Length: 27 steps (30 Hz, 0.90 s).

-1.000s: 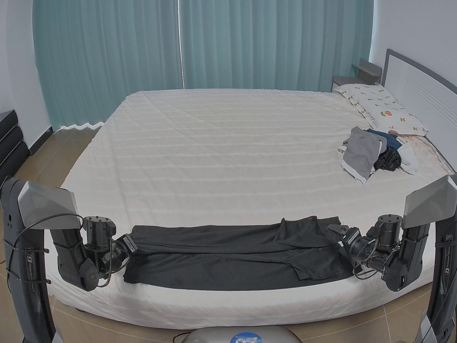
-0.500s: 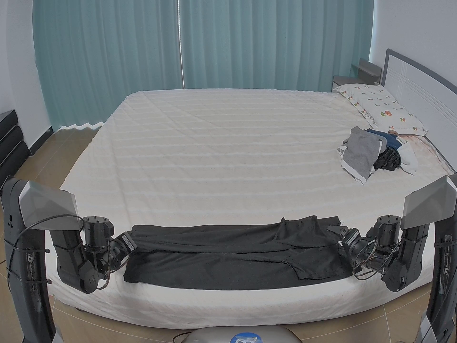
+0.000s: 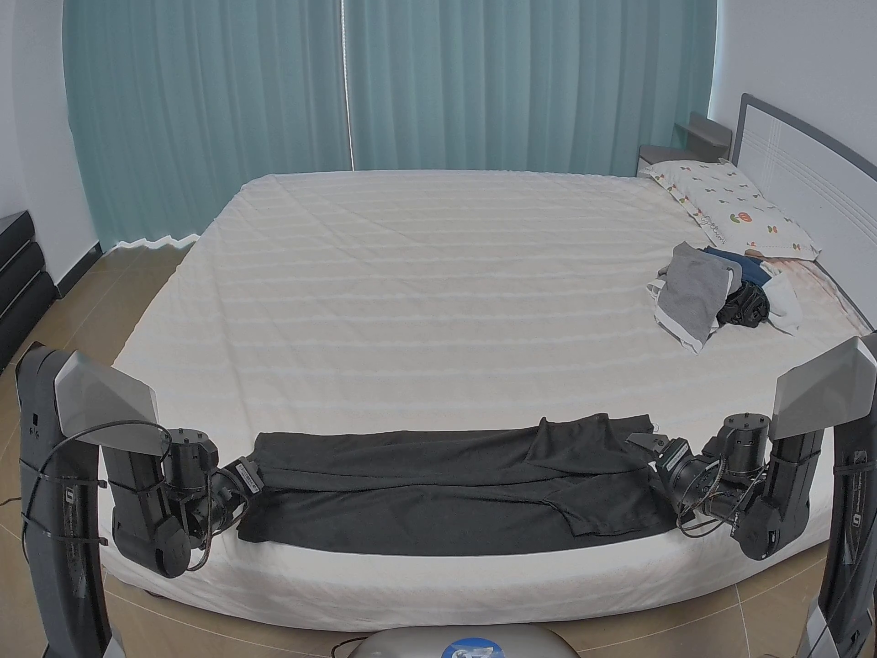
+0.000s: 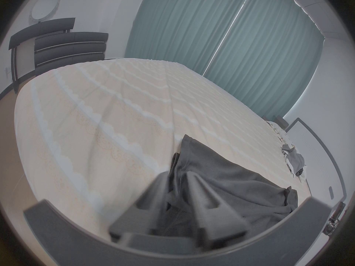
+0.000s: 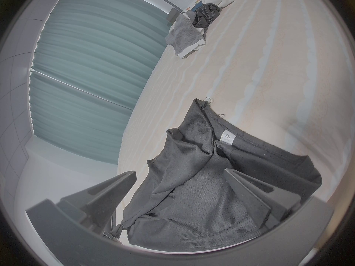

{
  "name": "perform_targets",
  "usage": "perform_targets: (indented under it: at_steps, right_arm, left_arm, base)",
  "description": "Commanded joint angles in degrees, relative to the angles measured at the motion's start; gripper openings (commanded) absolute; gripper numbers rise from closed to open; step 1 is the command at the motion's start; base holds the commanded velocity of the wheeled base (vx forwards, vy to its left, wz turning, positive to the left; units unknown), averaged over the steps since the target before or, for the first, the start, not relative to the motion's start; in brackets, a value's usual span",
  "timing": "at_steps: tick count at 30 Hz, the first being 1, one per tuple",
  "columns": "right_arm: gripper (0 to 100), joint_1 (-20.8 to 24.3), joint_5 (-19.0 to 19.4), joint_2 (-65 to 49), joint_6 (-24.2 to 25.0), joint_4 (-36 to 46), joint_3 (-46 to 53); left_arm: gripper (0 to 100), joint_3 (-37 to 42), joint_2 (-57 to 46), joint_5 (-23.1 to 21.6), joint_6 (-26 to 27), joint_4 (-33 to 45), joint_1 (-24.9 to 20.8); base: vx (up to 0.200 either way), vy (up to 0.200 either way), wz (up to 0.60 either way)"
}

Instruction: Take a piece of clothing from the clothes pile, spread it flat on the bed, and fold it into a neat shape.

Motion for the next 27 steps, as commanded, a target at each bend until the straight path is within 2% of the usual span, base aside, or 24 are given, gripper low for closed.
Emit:
perform_targets:
  at_steps: [1,4,7,12,14,15,18,19,20,23,27]
  right_arm:
    - [100,0.01,0.02,0.05,0.00,-0.49,0.05]
    - [100,0.01,0.02,0.05,0.00,-0.49,0.05]
    - [100,0.01,0.02,0.14,0.09,-0.49,-0.03]
    - [100,0.36,0.10,0.84,0.17,-0.49,-0.03]
    - [100,0.63,0.02,1.28,0.00,-0.49,-0.03]
    - [100,0.63,0.02,1.28,-0.09,-0.49,-0.12]
    - [100,0.89,-0.16,1.81,-0.44,-0.49,-0.03]
    - [100,0.89,-0.16,1.81,-0.44,-0.49,-0.03]
    - [100,0.89,-0.16,1.98,-0.88,-0.49,-0.03]
    - [100,0.98,-0.25,2.07,-0.97,-0.49,-0.03]
    - [100,1.24,-0.25,2.25,-1.76,-0.49,-0.03]
  left_arm:
    - [100,-0.14,0.17,-0.10,0.00,-0.03,0.22]
    - [100,-0.14,-0.36,-0.89,-0.09,-0.03,1.01]
    - [100,0.39,-2.64,-3.52,-0.53,-0.03,2.24]
    - [100,3.55,-9.76,-14.95,-1.15,0.58,4.44]
    - [100,2.94,-11.34,-18.03,-0.44,1.55,4.44]
    - [100,2.85,-11.52,-18.38,-0.35,1.81,4.44]
    - [100,-1.46,-11.96,-18.64,6.85,9.81,4.00]
    - [100,-1.63,-11.96,-18.64,7.20,10.43,4.00]
    - [100,-4.89,-11.87,-18.64,10.54,16.76,4.00]
    - [100,-9.81,-11.61,-18.55,12.57,24.40,3.83]
    - [100,-14.03,-10.55,-18.64,15.55,30.64,3.74]
  base:
    - [0.000,0.000,0.00]
    - [0.000,0.000,0.00]
    - [0.000,0.000,0.00]
    - [0.000,0.000,0.00]
    - [0.000,0.000,0.00]
    - [0.000,0.000,0.00]
    - [0.000,0.000,0.00]
    - [0.000,0.000,0.00]
    - [0.000,0.000,0.00]
    - [0.000,0.000,0.00]
    - [0.000,0.000,0.00]
